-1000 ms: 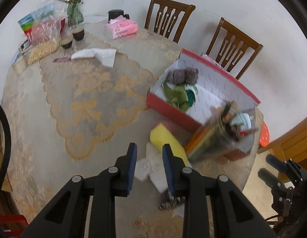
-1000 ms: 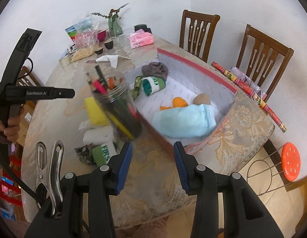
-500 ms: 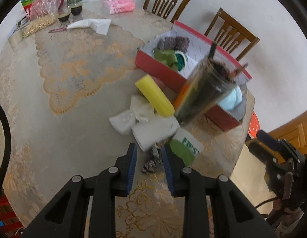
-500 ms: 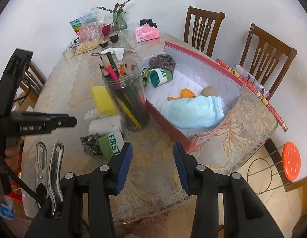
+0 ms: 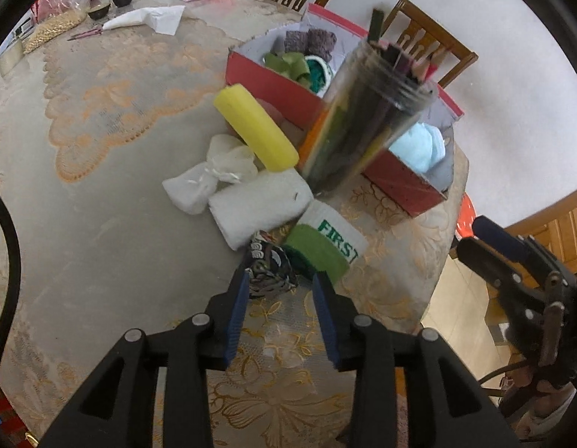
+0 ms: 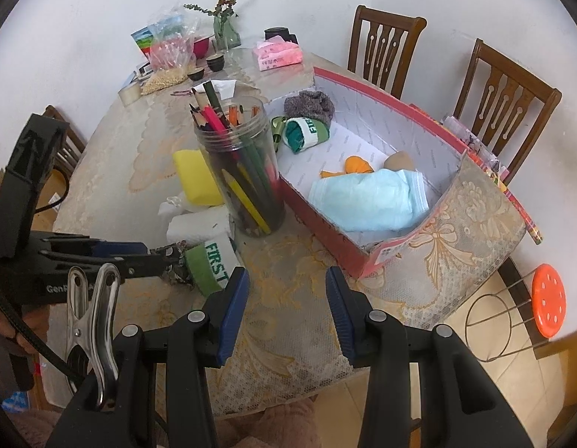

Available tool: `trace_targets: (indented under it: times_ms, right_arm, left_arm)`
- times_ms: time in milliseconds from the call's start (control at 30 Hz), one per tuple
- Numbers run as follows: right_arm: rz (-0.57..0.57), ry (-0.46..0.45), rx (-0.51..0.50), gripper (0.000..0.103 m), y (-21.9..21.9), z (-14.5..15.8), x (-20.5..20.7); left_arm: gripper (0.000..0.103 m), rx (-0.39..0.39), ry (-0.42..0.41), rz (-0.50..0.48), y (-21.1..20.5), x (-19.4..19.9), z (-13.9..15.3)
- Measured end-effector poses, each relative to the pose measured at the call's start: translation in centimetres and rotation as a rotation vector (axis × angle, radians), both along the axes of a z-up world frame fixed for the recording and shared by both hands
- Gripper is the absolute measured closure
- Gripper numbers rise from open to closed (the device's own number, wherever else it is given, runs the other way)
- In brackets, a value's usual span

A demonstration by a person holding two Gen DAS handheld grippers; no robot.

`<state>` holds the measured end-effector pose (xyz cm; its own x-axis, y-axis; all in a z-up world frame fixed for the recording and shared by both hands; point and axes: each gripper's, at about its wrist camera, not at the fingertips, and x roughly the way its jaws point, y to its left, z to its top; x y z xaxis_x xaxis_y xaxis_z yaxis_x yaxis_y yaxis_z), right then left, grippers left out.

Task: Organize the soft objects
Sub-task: 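Grasp the dark patterned item with the left gripper, then grasp the green-and-white FIRST sock with the right gripper while the left holds its item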

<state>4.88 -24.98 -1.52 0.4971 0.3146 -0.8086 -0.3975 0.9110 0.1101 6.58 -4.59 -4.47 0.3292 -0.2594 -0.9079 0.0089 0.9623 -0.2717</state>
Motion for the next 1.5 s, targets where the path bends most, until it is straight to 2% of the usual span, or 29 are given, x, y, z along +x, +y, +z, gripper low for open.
trace_targets:
  times_ms: [433, 500, 533, 567, 700, 867, 1067, 1200, 1500]
  right_arm:
    - [-0.009, 0.018, -0.012, 0.059, -0.3, -0.6, 0.1]
    - [-0.005, 0.021, -0.012, 0.059, -0.1, -0.7, 0.1]
    - [-0.003, 0.021, -0.013, 0.059, 0.0, -0.7, 0.2]
    - [-0.001, 0.022, -0.012, 0.059, 0.1, -0.7, 0.2]
    - [0.014, 0.027, -0.012, 0.059, 0.7, -0.9, 0.2]
    - [0.040, 0.039, -0.007, 0.059, 1.6, -1.3, 0.4]
    - [0.091, 0.067, -0.007, 0.058, 3.4, -2.4, 0.7]
    - [0.134, 0.096, -0.011, 0.048, 5.1, -3.5, 1.1]
    - [0.210, 0.125, -0.048, 0.047, 8.1, -5.3, 2.1]
  left_arm:
    - [0.066, 0.022, -0.006, 0.004, 0.1, 0.5, -1.6]
    - [0.070, 0.023, -0.012, 0.004, 0.2, 0.4, -1.5]
    - [0.079, 0.026, -0.014, 0.003, 0.2, 0.3, -1.5]
    - [0.081, 0.025, -0.016, 0.001, 0.3, 0.3, -1.4]
    - [0.083, -0.006, -0.019, 0.007, 0.6, 0.0, -1.3]
    - [0.084, -0.004, -0.043, 0.008, 1.1, -0.7, -0.4]
    - [0.084, 0.003, -0.055, 0.059, 2.9, -1.6, 0.4]
    - [0.084, 0.012, -0.049, 0.101, 4.4, -2.2, 0.3]
    - [0.084, 0.020, -0.039, 0.176, 6.7, -3.3, 0.0]
